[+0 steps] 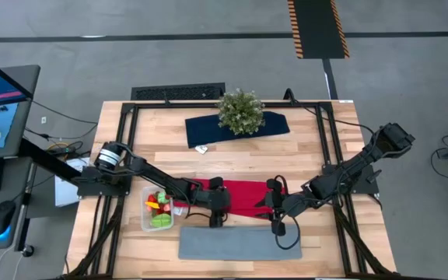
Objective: Pick and placing Produce into tupperware
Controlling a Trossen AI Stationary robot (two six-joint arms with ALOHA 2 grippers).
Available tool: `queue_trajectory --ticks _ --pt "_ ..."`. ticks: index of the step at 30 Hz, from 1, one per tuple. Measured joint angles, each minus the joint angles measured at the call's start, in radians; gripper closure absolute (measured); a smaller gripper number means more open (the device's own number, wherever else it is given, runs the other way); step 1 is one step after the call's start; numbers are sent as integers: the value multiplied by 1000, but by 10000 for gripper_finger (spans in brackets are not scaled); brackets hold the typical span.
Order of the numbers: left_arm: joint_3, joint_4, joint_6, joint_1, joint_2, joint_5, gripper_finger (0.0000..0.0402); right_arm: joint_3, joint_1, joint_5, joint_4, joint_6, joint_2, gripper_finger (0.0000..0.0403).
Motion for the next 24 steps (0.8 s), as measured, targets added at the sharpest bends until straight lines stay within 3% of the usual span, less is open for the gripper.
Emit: queue_trajectory --ticks 17,24 --pt "8 -49 -20 4 5 -32 221 0 13 0 0 5 0 227" --pt "8 -29 -18 4 5 -29 275 0 13 0 0 5 0 227"
